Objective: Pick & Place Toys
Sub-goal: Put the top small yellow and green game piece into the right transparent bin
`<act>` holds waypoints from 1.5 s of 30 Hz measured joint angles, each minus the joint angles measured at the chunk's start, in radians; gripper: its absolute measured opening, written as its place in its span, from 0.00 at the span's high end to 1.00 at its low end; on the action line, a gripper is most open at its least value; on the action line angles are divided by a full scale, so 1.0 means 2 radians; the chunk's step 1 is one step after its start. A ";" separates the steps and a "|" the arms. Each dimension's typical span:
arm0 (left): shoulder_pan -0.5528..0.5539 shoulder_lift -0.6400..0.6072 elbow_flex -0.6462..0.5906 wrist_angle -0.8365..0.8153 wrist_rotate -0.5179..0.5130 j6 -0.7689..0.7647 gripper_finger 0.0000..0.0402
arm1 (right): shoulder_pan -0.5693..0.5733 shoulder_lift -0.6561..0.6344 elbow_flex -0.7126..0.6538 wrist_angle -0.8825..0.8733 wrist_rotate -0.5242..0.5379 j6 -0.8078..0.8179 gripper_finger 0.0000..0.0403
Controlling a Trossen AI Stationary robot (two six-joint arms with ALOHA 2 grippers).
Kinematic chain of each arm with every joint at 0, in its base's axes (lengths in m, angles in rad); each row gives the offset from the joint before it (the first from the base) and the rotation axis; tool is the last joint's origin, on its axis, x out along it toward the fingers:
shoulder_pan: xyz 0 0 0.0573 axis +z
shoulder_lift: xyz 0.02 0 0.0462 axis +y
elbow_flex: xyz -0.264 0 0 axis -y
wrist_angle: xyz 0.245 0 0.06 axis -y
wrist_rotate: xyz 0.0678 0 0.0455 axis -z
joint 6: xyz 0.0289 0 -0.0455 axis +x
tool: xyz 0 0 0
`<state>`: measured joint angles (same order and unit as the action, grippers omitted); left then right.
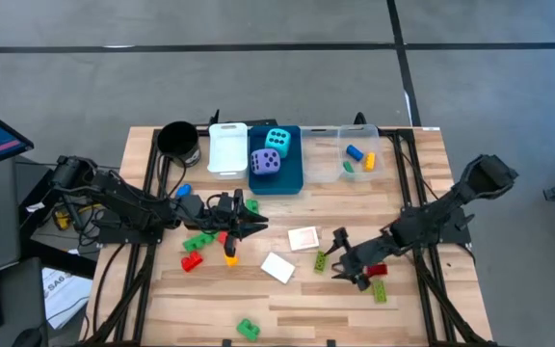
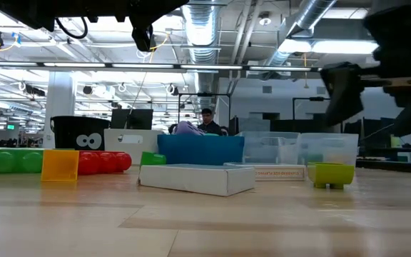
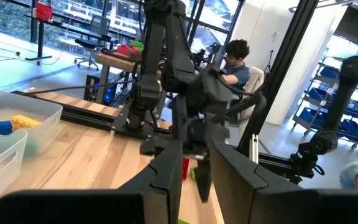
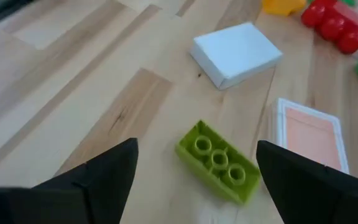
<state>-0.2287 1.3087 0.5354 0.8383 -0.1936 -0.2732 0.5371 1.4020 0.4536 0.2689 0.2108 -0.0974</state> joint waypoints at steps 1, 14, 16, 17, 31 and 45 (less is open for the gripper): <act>0.000 0.000 0.000 0.000 0.000 0.000 0.81 | -0.001 0.016 0.014 -0.002 0.000 -0.010 0.20; -0.002 0.000 0.000 -0.004 0.000 -0.041 0.81 | -0.005 0.170 0.208 -0.244 0.000 -0.087 0.20; -0.005 0.000 0.000 -0.006 0.000 -0.041 0.81 | -0.005 0.178 0.218 -0.255 0.001 -0.093 0.20; -0.006 0.000 0.000 -0.006 0.000 -0.042 0.81 | -0.005 0.180 0.221 -0.260 0.001 -0.096 0.20; -0.012 0.000 0.000 -0.017 0.000 -0.042 0.81 | -0.043 0.185 0.255 -0.350 -0.037 -0.071 0.20; -0.012 0.000 0.000 -0.019 0.000 -0.042 0.81 | -0.059 0.184 0.255 -0.384 -0.113 -0.029 0.27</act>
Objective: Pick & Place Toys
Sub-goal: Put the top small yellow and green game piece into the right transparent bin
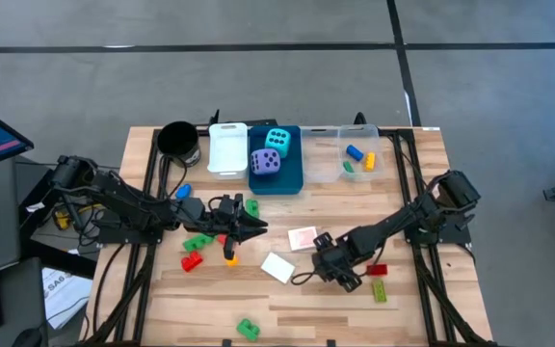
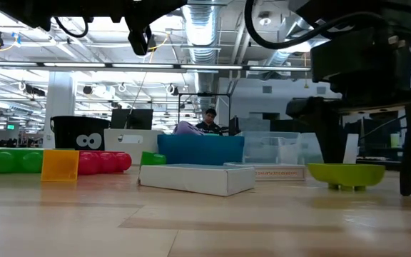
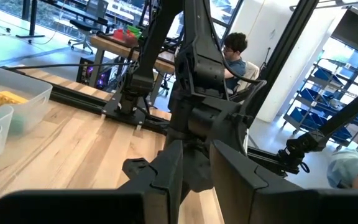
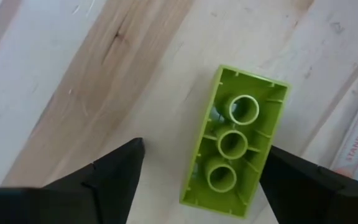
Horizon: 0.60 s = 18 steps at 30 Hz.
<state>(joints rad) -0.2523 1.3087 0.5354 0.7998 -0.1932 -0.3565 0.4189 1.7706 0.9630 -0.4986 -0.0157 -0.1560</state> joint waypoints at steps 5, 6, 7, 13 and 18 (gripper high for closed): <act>0.000 0.000 0.000 0.000 0.000 0.000 0.81 | -0.012 0.000 -0.001 0.000 -0.005 0.015 0.34; 0.000 0.000 0.000 0.000 0.000 0.000 0.81 | -0.015 0.000 -0.001 0.000 -0.006 0.020 0.37; 0.000 0.000 0.000 0.000 0.000 0.000 0.81 | -0.017 0.000 -0.001 0.001 -0.005 0.024 0.40; 0.000 0.000 0.000 0.000 0.000 0.000 0.81 | -0.027 0.000 -0.001 0.002 -0.002 0.030 0.64; 0.000 0.000 0.000 0.000 0.000 0.000 0.81 | -0.031 0.000 0.000 0.003 0.002 0.030 0.67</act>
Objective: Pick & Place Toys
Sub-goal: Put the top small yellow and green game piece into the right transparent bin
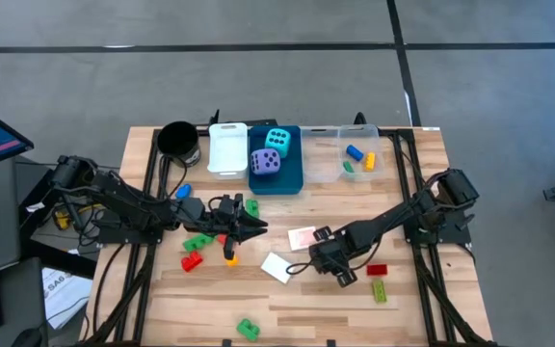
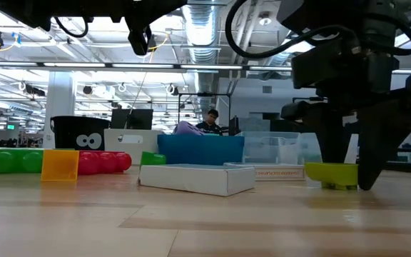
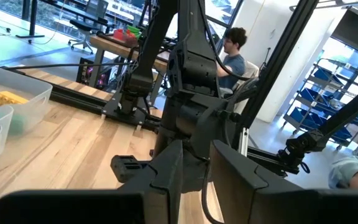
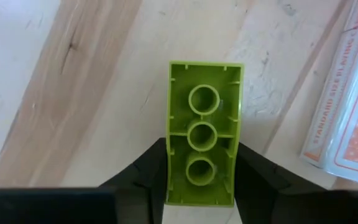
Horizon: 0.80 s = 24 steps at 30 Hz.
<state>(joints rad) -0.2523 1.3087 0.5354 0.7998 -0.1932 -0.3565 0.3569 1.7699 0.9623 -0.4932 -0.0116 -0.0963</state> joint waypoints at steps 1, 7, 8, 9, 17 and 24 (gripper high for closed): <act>0.000 0.000 0.000 0.000 0.000 0.000 0.81 | 0.000 0.000 0.000 0.000 0.001 0.000 0.67; 0.000 0.000 0.000 -0.005 0.000 0.000 0.81 | -0.002 -0.032 -0.002 -0.041 0.033 0.010 0.67; 0.000 0.000 0.000 -0.008 0.000 0.000 0.81 | -0.003 -0.044 -0.001 -0.053 0.049 0.014 0.67; 0.000 0.000 0.000 -0.010 0.000 0.000 0.81 | -0.004 -0.058 -0.001 -0.067 0.066 0.020 0.67; 0.000 0.000 0.000 -0.036 0.000 0.000 0.81 | -0.043 -0.208 -0.001 -0.178 0.172 0.087 0.67; 0.001 0.000 0.000 -0.038 0.000 0.000 0.81 | -0.129 -0.342 -0.001 -0.219 0.251 0.123 0.66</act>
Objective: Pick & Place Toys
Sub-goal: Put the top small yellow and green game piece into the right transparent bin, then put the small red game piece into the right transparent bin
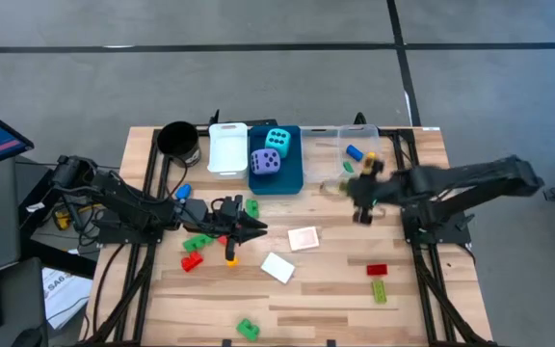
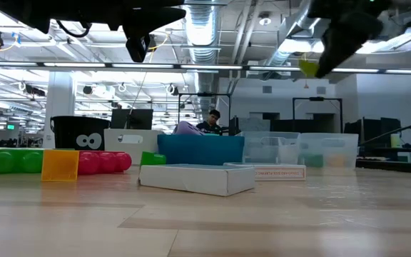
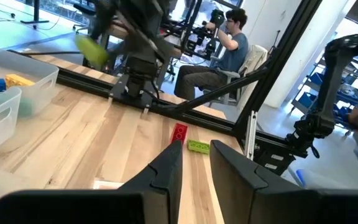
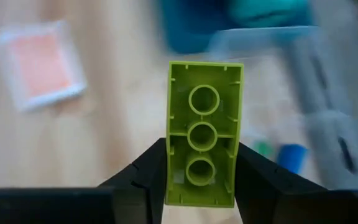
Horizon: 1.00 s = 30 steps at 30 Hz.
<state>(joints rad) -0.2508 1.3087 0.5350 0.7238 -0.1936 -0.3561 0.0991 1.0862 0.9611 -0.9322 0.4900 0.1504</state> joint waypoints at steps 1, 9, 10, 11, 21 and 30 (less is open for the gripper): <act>0.000 0.000 0.000 0.000 0.000 0.000 0.81 | -0.018 -0.016 0.000 0.000 0.007 0.008 0.66; 0.000 0.000 0.000 -0.002 0.000 0.031 0.81 | -0.193 -0.072 0.000 0.001 0.005 0.026 0.66; 0.000 0.000 0.000 -0.001 0.000 0.036 0.81 | -0.213 -0.069 0.000 0.001 0.001 0.030 0.66; 0.000 0.000 0.000 -0.001 0.000 0.042 0.81 | -0.233 -0.065 0.000 0.001 -0.008 0.033 0.66; 0.028 0.000 0.000 0.029 0.000 0.044 0.81 | -0.325 0.004 0.001 0.005 -0.113 0.101 0.52; 0.047 0.000 0.000 0.035 0.000 0.044 0.81 | -0.318 0.012 0.001 -0.004 -0.129 0.122 0.30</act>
<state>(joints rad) -0.1562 1.3087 0.5350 0.7933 -0.1936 -0.2672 -0.5360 1.1100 0.9623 -0.9402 0.2311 0.3952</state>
